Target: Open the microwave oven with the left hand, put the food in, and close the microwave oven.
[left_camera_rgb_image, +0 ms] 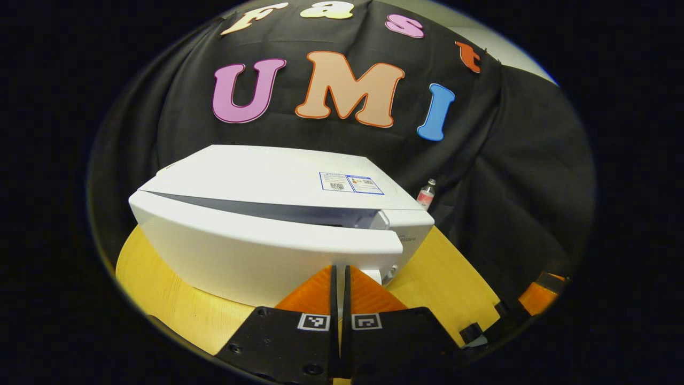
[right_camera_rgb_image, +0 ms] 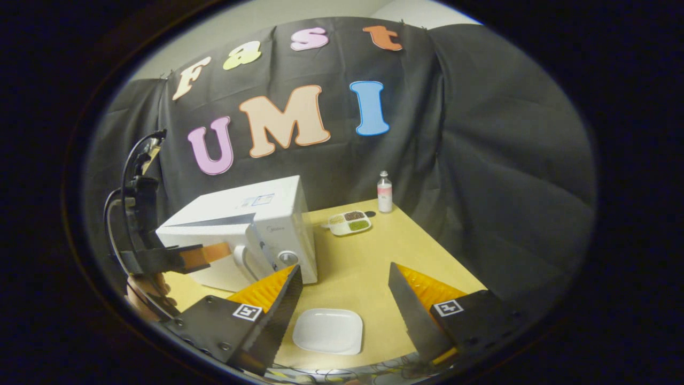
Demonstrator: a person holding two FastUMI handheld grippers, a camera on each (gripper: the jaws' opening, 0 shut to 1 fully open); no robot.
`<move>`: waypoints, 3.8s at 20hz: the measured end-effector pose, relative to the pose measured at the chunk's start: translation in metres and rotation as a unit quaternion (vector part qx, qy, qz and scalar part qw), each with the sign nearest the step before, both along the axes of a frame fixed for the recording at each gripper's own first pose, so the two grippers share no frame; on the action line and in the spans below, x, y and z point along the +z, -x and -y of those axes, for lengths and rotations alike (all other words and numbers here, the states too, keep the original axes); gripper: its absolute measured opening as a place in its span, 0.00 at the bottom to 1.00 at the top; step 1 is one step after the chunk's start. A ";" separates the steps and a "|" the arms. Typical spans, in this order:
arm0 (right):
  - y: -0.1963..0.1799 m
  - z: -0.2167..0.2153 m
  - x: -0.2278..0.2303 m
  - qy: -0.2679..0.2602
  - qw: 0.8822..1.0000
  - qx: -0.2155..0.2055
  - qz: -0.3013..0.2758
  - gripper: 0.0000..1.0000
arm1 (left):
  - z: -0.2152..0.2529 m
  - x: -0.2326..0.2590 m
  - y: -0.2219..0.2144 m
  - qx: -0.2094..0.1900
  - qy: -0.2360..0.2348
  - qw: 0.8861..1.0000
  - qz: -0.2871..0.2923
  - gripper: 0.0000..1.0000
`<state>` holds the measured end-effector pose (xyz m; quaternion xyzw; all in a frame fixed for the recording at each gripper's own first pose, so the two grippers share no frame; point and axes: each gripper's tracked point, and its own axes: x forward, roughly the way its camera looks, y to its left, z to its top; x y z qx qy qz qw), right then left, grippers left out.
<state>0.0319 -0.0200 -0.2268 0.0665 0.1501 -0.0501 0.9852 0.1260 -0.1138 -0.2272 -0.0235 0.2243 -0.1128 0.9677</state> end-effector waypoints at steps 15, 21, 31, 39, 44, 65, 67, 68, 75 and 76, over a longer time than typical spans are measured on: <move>-0.010 -0.013 0.001 0.018 0.999 0.032 0.002 0.92 | 0.002 -0.003 -0.023 0.008 0.012 1.000 0.006 0.00; -0.011 -0.014 -0.001 0.016 0.999 0.036 -0.003 1.00 | 0.001 -0.003 -0.025 0.013 0.013 1.000 0.009 0.00; -0.006 -0.012 0.006 0.017 0.999 0.035 0.008 0.99 | -0.005 0.000 -0.035 0.027 0.024 0.999 0.033 0.01; 0.002 -0.010 0.000 0.012 0.999 0.044 -0.005 0.99 | -0.006 0.006 -0.030 0.002 -0.027 0.999 0.040 0.01; 0.001 -0.017 0.001 0.007 0.998 0.055 -0.010 0.99 | -0.012 0.032 0.004 -0.003 -0.014 0.998 0.053 0.04; -0.016 -0.014 0.078 0.024 0.994 0.085 0.062 0.92 | -0.081 0.120 0.099 0.080 -0.044 0.987 0.132 0.96; -0.015 -0.007 0.089 0.030 0.993 0.083 0.075 0.92 | -0.082 0.124 0.099 0.082 -0.046 0.986 0.136 0.96; -0.016 -0.005 0.093 0.031 0.993 0.082 0.082 0.92 | -0.082 0.126 0.098 0.081 -0.048 0.986 0.138 0.97; -0.015 0.008 0.102 0.032 0.991 0.083 0.096 0.92 | -0.065 0.126 0.102 0.073 -0.043 0.986 0.140 0.97; -0.015 0.009 0.102 0.032 0.991 0.085 0.097 0.92 | -0.062 0.126 0.103 0.073 -0.042 0.987 0.140 0.97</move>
